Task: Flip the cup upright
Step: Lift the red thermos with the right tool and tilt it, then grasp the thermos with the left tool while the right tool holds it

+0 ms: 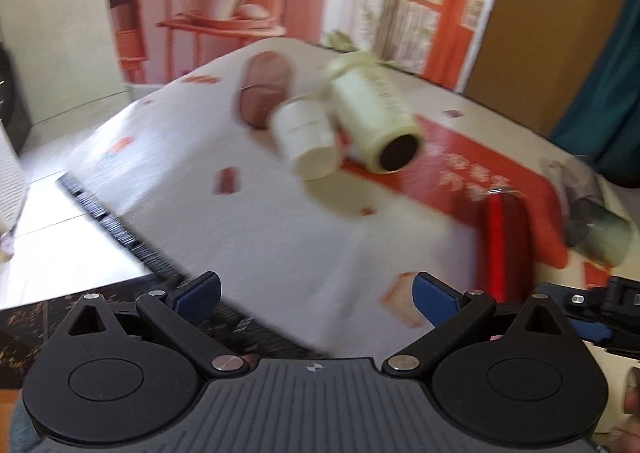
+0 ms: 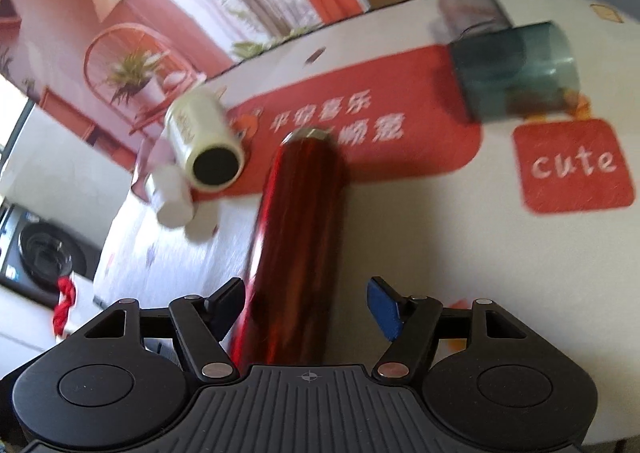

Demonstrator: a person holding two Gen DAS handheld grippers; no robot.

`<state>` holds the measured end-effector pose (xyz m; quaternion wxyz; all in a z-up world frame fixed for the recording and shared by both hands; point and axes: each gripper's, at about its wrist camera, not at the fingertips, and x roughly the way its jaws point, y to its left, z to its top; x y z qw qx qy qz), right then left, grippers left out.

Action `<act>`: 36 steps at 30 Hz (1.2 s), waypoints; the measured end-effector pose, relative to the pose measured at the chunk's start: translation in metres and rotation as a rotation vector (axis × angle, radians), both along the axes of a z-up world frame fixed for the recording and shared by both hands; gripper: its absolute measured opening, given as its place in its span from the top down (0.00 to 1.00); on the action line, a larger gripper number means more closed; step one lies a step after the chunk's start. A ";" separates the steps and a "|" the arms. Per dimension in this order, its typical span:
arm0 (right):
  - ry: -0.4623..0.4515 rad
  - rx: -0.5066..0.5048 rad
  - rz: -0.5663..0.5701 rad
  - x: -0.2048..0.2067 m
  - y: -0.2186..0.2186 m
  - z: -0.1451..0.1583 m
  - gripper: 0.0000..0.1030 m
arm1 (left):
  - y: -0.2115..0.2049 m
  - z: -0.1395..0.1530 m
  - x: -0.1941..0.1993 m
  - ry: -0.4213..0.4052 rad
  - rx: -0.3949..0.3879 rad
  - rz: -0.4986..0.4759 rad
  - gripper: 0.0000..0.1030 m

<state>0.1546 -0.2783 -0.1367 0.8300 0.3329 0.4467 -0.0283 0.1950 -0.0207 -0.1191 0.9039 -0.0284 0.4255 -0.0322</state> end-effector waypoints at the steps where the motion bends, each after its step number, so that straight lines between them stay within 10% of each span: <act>1: -0.001 -0.005 -0.015 0.000 -0.006 0.001 0.37 | -0.009 0.002 0.003 0.000 -0.017 -0.026 0.01; 12: 0.022 -0.046 -0.069 -0.012 -0.040 -0.005 0.37 | -0.078 -0.006 0.062 0.114 -0.141 -0.223 0.17; 17: 0.041 -0.132 0.028 -0.008 -0.013 -0.004 0.37 | -0.112 -0.009 0.102 0.162 -0.018 -0.353 0.19; 25: 0.001 -0.165 0.190 0.015 0.022 0.006 0.30 | -0.132 -0.033 0.153 0.302 -0.032 -0.483 0.22; 36: 0.014 -0.130 0.308 0.073 0.036 -0.009 0.29 | -0.122 -0.054 0.171 0.410 -0.184 -0.560 0.36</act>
